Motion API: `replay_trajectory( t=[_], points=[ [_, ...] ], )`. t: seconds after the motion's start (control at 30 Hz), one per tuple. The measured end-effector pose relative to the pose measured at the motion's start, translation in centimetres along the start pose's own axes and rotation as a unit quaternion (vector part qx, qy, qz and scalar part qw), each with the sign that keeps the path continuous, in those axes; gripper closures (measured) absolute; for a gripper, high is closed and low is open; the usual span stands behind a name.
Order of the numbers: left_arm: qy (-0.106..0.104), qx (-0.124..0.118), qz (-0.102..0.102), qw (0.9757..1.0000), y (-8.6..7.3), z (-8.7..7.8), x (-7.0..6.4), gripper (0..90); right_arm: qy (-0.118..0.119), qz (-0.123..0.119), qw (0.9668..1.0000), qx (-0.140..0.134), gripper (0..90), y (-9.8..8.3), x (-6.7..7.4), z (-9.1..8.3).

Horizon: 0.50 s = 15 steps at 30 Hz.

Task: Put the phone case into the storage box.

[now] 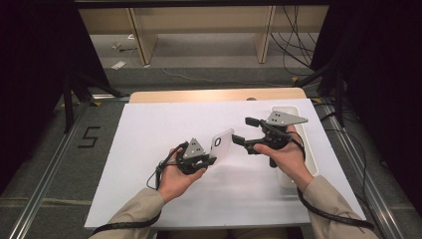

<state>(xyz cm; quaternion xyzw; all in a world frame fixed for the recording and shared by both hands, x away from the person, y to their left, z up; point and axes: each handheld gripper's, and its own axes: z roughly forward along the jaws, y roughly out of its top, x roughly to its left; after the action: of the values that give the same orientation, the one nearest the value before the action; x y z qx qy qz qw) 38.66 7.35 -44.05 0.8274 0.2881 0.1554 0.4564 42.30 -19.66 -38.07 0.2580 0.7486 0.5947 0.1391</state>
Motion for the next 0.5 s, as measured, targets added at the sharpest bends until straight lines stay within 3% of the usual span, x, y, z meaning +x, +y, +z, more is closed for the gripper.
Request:
replay_trajectory(
  t=[0.23,0.5],
  points=[
    [0.011,-0.004,-0.011,0.9999,0.3,0.2,-0.1,80.8,-0.021,0.0,0.9998,0.003,11.4,-0.7,0.6,0.4],
    [0.015,-0.003,-0.015,0.9998,0.6,0.5,-0.3,80.8,-0.022,0.003,0.9997,0.005,8.5,-1.1,1.5,1.1]
  ],
)
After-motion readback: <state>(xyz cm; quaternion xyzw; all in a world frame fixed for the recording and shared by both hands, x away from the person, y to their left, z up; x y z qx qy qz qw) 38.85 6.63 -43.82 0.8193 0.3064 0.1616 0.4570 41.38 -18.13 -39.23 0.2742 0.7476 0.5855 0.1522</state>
